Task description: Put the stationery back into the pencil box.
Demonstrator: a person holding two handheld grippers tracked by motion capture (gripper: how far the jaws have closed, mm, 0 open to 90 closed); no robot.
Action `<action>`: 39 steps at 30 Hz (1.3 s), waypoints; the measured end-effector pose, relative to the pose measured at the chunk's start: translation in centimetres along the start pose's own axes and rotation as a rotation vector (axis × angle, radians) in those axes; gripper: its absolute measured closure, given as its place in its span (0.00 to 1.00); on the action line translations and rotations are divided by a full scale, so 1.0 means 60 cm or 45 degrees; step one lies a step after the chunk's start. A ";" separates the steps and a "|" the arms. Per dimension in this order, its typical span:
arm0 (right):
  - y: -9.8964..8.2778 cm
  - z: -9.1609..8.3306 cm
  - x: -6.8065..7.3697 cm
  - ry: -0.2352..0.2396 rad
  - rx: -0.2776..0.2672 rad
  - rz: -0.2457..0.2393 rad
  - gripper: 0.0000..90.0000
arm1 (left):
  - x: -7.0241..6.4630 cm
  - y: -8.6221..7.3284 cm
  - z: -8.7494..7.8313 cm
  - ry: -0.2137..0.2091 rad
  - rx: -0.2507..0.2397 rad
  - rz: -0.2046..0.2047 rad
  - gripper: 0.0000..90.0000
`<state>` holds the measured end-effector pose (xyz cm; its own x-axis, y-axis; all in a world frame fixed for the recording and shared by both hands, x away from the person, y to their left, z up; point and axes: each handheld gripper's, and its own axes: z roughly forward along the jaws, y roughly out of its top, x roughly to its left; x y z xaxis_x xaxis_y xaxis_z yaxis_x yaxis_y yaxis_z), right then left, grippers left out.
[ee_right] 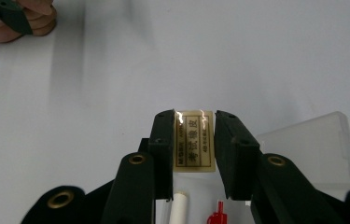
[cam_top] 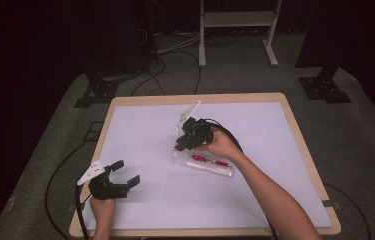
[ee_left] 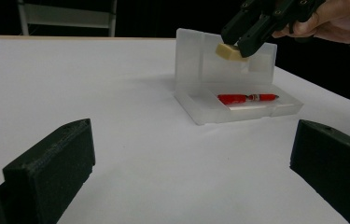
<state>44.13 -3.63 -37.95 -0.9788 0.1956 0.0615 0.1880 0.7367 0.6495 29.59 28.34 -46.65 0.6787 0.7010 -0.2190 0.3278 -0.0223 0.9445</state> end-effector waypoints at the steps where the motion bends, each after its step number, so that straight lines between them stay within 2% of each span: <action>1: 0.000 0.001 -0.001 -0.001 0.001 0.006 0.76 | 0.000 0.000 0.000 0.000 0.000 0.000 0.00; 21: -0.009 0.023 -0.022 -0.013 0.022 0.058 0.76 | 0.000 0.000 0.000 -0.001 0.000 -0.001 0.00; 39: -0.018 0.052 -0.027 -0.013 0.068 0.071 0.76 | 0.000 0.000 0.000 -0.002 -0.003 -0.002 0.00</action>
<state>45.77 -2.74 -41.11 -0.9657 0.2438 0.0888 0.2469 0.7577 0.6041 29.60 28.35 -46.65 0.6791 0.7000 -0.2211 0.3274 -0.0193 0.9447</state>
